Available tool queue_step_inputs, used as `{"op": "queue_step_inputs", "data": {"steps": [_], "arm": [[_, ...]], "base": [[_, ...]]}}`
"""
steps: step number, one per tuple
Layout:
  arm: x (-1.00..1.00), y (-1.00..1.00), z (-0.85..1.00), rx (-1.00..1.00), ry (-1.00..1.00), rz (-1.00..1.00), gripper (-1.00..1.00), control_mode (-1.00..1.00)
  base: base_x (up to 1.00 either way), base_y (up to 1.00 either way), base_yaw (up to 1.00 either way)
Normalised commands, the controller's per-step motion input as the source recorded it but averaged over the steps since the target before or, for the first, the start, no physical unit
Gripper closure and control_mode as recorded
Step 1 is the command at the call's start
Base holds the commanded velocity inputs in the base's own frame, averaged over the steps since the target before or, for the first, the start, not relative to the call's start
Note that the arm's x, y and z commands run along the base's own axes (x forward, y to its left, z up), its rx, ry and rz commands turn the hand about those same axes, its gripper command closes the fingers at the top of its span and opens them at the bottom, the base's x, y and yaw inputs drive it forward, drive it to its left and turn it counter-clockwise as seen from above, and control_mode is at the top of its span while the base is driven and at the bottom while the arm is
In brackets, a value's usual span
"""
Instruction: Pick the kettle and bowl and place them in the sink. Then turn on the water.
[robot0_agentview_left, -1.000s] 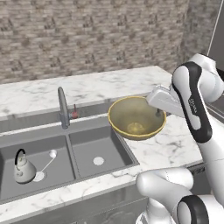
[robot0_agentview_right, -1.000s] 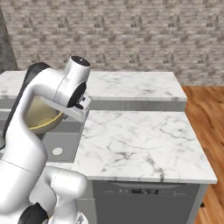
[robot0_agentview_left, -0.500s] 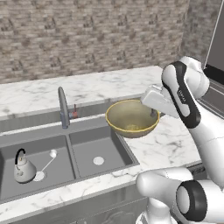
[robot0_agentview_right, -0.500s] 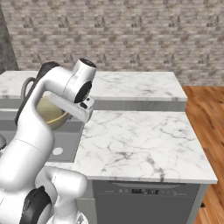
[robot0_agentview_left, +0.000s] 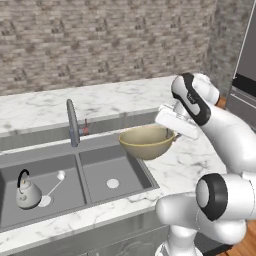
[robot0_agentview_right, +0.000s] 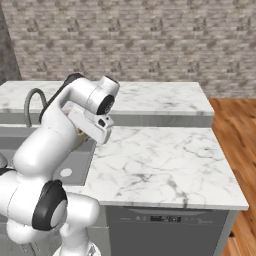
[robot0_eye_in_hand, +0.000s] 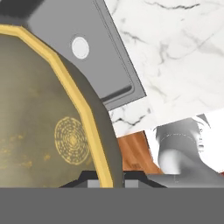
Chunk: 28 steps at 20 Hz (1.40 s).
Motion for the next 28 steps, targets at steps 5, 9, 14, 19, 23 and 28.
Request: {"op": "queue_step_inputs", "data": {"steps": [5, 9, 14, 19, 23, 28], "arm": [[0.04, 0.05, -0.21, -0.01, 0.05, -0.05, 1.0, -1.0], [0.0, 0.09, -0.05, -0.02, -0.06, 0.0, 1.0, -1.0], [0.08, 0.16, -0.12, -0.01, -0.1, 0.0, 1.0, -1.0], [0.26, 0.16, -0.28, -0.07, -0.15, 0.0, 1.0, -1.0], [0.39, 0.15, -0.22, -0.12, -0.03, -0.03, 1.0, -1.0], [0.38, 0.14, -0.13, -0.1, 0.0, -0.06, 1.0, -1.0]], "base": [[0.0, 0.0, 0.0], [0.0, 0.0, 0.0], [0.0, 0.0, 0.0], [0.0, 0.0, 0.0], [0.0, 0.0, 0.0], [0.0, 0.0, 0.0]]}}
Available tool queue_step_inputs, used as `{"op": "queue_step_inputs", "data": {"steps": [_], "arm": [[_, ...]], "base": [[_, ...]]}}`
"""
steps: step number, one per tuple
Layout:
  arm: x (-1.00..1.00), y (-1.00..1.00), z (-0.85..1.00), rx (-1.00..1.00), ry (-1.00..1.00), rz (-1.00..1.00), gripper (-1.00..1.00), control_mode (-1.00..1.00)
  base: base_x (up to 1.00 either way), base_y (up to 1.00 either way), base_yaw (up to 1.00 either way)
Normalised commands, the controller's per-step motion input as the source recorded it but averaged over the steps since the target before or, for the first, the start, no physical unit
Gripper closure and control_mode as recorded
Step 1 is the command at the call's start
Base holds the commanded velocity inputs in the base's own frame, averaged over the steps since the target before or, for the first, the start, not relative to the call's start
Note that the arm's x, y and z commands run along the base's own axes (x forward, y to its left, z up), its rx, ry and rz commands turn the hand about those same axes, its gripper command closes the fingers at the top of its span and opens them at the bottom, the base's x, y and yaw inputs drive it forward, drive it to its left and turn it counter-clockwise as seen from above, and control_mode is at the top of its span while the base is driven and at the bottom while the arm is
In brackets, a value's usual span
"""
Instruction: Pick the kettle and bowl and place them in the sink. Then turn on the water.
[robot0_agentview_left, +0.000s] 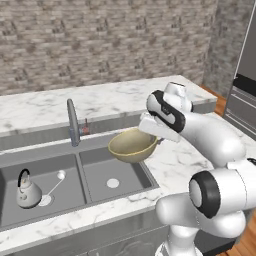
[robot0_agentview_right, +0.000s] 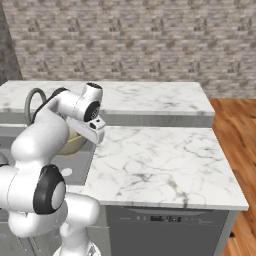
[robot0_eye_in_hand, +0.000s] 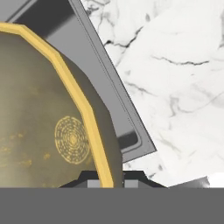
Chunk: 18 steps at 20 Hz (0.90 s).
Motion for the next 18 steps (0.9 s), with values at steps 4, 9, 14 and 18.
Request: {"op": "queue_step_inputs", "data": {"steps": [4, 9, 14, 18], "arm": [[0.29, 0.03, -0.2, -0.05, 0.0, -0.03, 1.0, -1.0], [0.28, 0.06, -0.48, -0.03, -0.05, -0.01, 1.0, -1.0], [0.21, 0.16, -0.46, 0.0, -0.1, 0.0, 1.0, -1.0], [0.19, 0.29, -0.23, 0.0, -0.07, 0.0, 1.0, -1.0]], "base": [[0.0, 0.0, 0.0], [0.0, 0.0, 0.0], [0.0, 0.0, 0.0], [0.0, 0.0, 0.0]]}}
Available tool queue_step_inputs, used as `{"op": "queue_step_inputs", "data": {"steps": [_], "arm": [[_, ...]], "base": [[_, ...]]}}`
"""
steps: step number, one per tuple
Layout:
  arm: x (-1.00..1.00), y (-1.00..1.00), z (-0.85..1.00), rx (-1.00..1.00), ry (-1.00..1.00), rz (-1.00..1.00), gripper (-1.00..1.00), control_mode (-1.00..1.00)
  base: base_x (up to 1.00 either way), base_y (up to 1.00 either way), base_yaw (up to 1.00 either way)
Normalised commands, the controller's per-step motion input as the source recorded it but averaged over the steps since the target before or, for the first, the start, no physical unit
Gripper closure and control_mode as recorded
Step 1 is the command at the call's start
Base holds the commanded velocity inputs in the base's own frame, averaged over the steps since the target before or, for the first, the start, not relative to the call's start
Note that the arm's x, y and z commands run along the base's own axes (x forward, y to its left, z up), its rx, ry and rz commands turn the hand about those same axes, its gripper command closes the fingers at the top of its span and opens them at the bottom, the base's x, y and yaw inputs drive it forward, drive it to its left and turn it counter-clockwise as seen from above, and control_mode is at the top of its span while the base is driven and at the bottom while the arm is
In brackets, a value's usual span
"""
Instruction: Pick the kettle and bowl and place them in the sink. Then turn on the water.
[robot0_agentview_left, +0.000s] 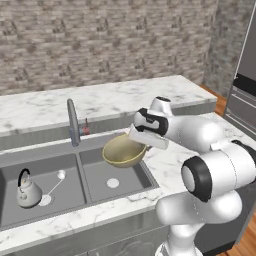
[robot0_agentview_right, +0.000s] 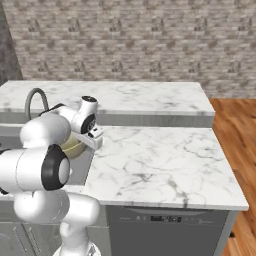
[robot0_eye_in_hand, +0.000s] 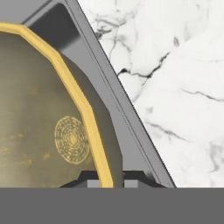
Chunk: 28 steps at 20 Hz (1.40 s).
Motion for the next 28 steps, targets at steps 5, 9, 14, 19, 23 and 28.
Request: {"op": "queue_step_inputs", "data": {"steps": [5, 9, 14, 19, 23, 28], "arm": [[0.2, 0.35, -0.26, 0.0, -0.01, 0.0, 1.0, -1.0], [0.14, 0.3, -0.24, 0.0, 0.01, 0.0, 1.0, -1.0], [0.07, 0.29, -0.18, 0.0, 0.08, 0.0, 1.0, -1.0], [0.11, 0.32, -0.11, 0.0, 0.14, 0.0, 1.0, -1.0], [0.06, 0.2, -0.15, 0.0, 0.12, 0.0, 1.0, -1.0], [0.04, 0.14, -0.23, -0.03, 0.07, 0.0, 1.0, -1.0]], "base": [[0.0, 0.0, 0.0], [0.0, 0.0, 0.0], [0.0, 0.0, 0.0], [0.0, 0.0, 0.0], [0.0, 0.0, 0.0], [0.0, 0.0, 0.0]]}}
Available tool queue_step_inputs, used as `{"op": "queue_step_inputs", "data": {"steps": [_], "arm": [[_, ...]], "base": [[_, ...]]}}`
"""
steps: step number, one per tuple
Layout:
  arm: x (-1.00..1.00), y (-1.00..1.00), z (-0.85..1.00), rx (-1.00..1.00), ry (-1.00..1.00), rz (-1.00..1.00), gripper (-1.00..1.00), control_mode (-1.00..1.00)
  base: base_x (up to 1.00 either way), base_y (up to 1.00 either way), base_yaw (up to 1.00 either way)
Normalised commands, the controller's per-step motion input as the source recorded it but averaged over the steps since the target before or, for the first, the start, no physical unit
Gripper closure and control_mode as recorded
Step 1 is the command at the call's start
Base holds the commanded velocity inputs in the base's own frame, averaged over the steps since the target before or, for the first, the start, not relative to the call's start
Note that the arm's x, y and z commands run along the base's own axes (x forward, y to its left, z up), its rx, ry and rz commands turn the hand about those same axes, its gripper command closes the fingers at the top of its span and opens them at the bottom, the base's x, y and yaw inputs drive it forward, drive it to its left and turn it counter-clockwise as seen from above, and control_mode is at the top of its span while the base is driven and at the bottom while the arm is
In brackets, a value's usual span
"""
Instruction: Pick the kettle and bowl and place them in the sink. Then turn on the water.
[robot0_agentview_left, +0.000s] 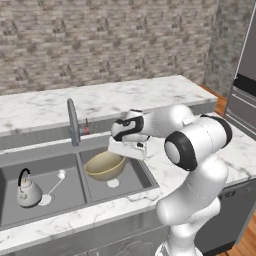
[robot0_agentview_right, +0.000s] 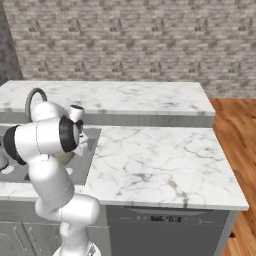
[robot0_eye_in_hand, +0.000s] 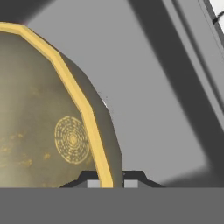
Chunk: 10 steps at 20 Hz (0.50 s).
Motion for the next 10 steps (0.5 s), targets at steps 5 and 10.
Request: {"op": "queue_step_inputs", "data": {"steps": [5, 10], "arm": [[0.06, 0.08, -0.3, -0.04, 0.0, 0.0, 1.0, -1.0], [0.1, 0.03, -0.21, -0.02, 0.0, 0.0, 1.0, -1.0]], "base": [[0.0, 0.0, 0.0], [0.0, 0.0, 0.0]]}}
